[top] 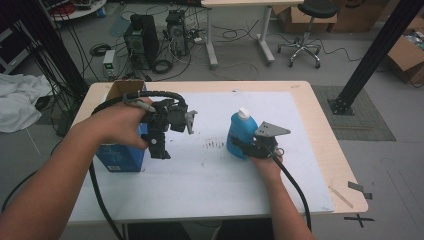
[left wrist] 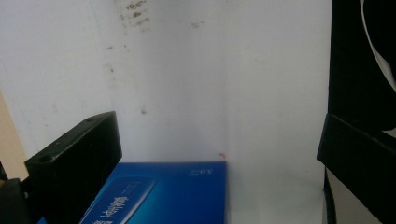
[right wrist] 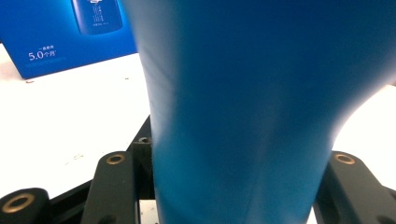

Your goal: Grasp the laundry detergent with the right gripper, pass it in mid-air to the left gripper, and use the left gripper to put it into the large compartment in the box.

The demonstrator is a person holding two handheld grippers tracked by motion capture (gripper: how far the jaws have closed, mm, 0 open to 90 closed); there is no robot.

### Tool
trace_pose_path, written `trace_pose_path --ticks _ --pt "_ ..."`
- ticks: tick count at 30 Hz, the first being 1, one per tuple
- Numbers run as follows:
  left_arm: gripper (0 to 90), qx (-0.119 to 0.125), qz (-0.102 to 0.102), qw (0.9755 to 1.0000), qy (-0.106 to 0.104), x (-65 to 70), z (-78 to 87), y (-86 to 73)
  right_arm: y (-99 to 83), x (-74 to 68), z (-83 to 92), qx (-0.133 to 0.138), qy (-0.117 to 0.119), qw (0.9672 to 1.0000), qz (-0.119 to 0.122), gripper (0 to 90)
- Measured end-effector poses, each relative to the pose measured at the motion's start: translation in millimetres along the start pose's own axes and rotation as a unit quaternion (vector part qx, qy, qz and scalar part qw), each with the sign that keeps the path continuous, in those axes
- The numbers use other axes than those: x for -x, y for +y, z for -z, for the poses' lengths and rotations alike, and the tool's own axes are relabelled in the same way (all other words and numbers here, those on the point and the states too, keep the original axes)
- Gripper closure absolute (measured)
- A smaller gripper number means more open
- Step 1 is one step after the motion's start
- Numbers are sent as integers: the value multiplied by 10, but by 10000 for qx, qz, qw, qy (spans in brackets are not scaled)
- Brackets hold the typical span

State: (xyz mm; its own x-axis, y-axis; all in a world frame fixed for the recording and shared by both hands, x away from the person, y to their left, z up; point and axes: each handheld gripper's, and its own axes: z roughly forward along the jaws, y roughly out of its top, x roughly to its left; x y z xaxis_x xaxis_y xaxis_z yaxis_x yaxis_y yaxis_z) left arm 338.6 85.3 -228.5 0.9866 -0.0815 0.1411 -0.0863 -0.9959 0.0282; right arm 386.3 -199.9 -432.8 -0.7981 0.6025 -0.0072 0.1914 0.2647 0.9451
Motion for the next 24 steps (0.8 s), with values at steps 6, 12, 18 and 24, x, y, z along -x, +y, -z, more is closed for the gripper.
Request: trace_pose_path --ticks 6,12,18,24 --pt "3 -6 16 10000 -17 -18 2 10 52 35 51 -103 230 9997 10 461" --pt "3 -15 19 10000 -55 -41 -32 34 205 31 181 -54 630 9978 195 461" --pt "3 -40 7 9999 -136 -60 -85 67 378 -95 275 9 1210 9909 597 460" --pt "2 -42 -3 9998 -212 -40 -148 122 429 -326 205 -155 1808 9789 939 461"
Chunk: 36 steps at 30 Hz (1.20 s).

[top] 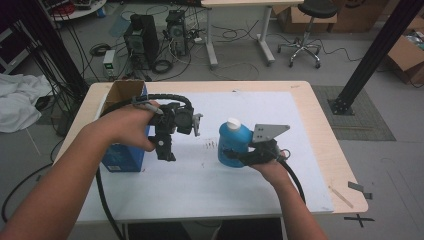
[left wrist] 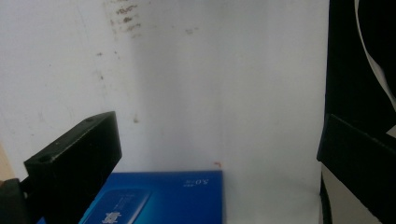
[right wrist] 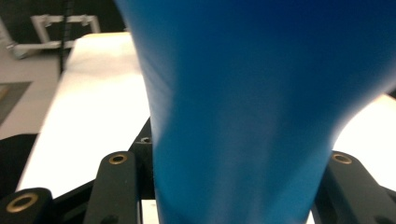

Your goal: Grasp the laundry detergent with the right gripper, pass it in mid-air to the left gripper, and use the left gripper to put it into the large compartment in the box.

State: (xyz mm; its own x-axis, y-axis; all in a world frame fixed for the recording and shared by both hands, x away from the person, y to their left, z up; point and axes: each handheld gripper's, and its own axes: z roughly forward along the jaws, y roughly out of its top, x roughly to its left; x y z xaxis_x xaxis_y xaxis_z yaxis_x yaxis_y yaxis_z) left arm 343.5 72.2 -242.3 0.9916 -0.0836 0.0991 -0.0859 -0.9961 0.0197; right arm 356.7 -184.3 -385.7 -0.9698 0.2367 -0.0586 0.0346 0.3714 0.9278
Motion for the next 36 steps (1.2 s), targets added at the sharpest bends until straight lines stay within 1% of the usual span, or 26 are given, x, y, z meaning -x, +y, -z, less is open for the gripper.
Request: trace_pose_path --ticks 3,4,5,8,9,10,11,14,17,20,21,24,25,27,31,32,33,34,35,36 --pt "1 -11 -8 10000 -28 9 -28 24 -3 -81 -115 -40 237 9996 115 461" --pt "1 -11 -8 10000 -28 9 -28 24 -3 -81 -115 -40 237 9996 115 461" --pt "1 -4 8 10000 -37 17 -41 37 -4 -130 -208 -65 399 9991 134 461" --pt "1 11 7 10000 -59 32 -56 57 8 -193 -328 -67 621 9978 205 462" --pt "1 -4 -17 10000 -66 36 -67 68 14 -206 -356 -79 673 9974 241 462" --pt "1 -4 -17 10000 -66 36 -67 68 14 -206 -356 -79 673 9974 241 462" --pt "1 -13 -22 10000 -73 44 -80 82 33 -240 -430 -122 799 9963 298 463" --pt "1 4 -35 10000 -93 59 -101 106 56 -281 -531 -83 961 9948 327 462" --pt "1 -8 -52 9999 -109 77 -119 133 89 -313 -607 -75 1026 9940 360 462" --pt "1 36 -67 9999 -76 87 -132 146 126 -333 -675 -45 1064 9936 375 462" --pt "1 36 -67 9999 -114 91 -141 160 140 -340 -705 -40 1089 9933 395 462" --pt "1 43 -66 9999 -111 99 -155 173 162 -356 -751 -44 1105 9929 437 462" --pt "1 34 -74 9999 -121 110 -174 186 186 -379 -801 -100 1130 9925 456 462" --pt "1 43 -84 9999 -128 123 -182 196 203 -397 -850 -122 1158 9921 458 462" --pt "1 49 -72 9999 -136 148 -192 200 246 -426 -964 -133 1195 9915 490 462" --pt "1 49 -72 9999 -136 148 -192 200 246 -426 -964 -133 1195 9915 490 462" --pt "1 39 -69 9999 -128 162 -205 196 274 -443 -1017 -146 1186 9913 558 462" --pt "1 27 -72 9999 -142 168 -212 192 284 -448 -1037 -137 1197 9911 570 462" --pt "1 23 -64 9999 -127 176 -221 186 294 -462 -1059 -156 1237 9909 514 461" --pt "1 12 -49 9999 -120 179 -226 180 307 -464 -1083 -137 1259 9905 529 461"
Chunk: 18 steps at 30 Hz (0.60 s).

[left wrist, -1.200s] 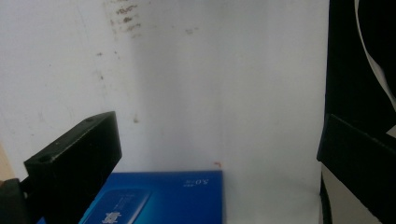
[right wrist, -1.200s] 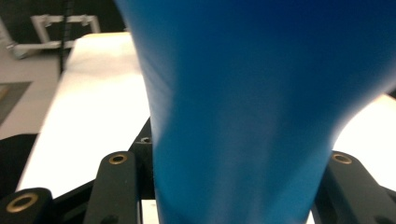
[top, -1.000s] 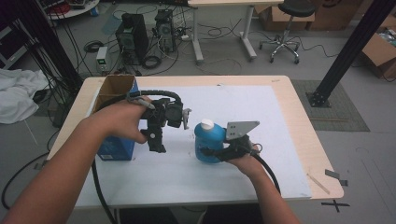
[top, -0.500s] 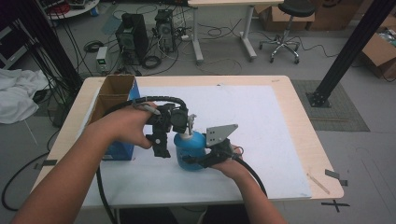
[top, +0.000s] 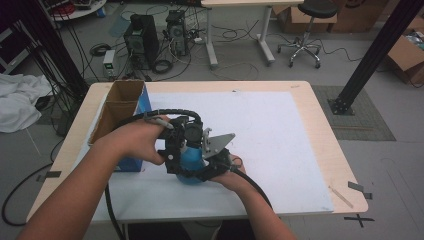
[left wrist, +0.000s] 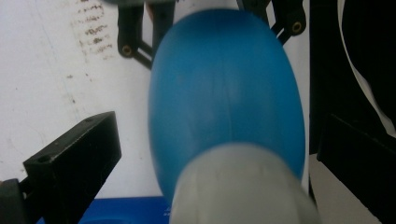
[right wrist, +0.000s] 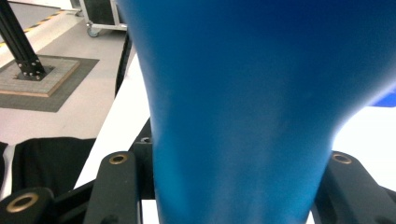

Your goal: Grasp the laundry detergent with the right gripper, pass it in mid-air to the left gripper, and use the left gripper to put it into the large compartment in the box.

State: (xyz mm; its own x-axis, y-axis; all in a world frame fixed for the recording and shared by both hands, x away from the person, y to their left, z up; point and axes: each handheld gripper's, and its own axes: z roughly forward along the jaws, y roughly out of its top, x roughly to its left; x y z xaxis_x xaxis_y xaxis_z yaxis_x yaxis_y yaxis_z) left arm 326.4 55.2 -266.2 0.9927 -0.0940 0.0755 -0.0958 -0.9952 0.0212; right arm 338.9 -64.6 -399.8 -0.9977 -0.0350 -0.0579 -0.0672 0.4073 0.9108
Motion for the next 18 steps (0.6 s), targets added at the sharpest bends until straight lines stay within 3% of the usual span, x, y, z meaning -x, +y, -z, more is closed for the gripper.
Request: trace_pose_path --ticks 11,18 --pt "13 -39 209 9997 82 1 -25 -79 67 24 -116 151 21 9999 5 461" --pt "78 -103 234 9996 141 11 -29 -54 61 15 -124 175 63 9998 -94 461"
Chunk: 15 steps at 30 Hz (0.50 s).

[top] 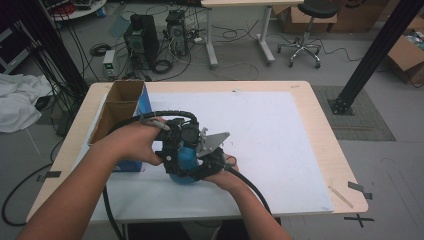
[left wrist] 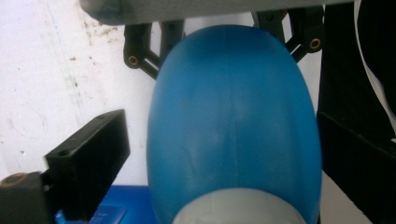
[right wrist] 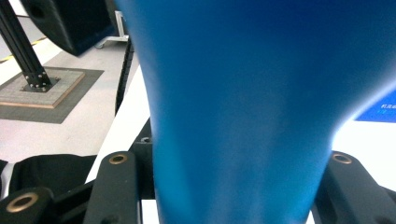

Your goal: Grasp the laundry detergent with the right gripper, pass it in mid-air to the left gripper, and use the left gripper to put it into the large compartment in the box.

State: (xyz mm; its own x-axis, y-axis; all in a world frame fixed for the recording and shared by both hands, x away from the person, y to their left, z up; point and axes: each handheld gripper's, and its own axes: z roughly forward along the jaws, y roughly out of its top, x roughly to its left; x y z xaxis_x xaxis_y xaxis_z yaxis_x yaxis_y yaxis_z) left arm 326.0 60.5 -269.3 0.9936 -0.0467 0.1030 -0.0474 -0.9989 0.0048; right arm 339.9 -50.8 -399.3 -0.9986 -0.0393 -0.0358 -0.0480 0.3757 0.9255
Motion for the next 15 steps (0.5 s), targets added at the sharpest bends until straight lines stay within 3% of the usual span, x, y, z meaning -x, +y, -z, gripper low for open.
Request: trace_pose_path --ticks 5,15 --pt "158 -21 9 10000 -59 -12 12 2 -4 15 0 46 -49 10000 41 461" --pt "205 -14 62 10000 -17 -18 16 -4 -16 29 -9 100 -9 9999 -41 461"
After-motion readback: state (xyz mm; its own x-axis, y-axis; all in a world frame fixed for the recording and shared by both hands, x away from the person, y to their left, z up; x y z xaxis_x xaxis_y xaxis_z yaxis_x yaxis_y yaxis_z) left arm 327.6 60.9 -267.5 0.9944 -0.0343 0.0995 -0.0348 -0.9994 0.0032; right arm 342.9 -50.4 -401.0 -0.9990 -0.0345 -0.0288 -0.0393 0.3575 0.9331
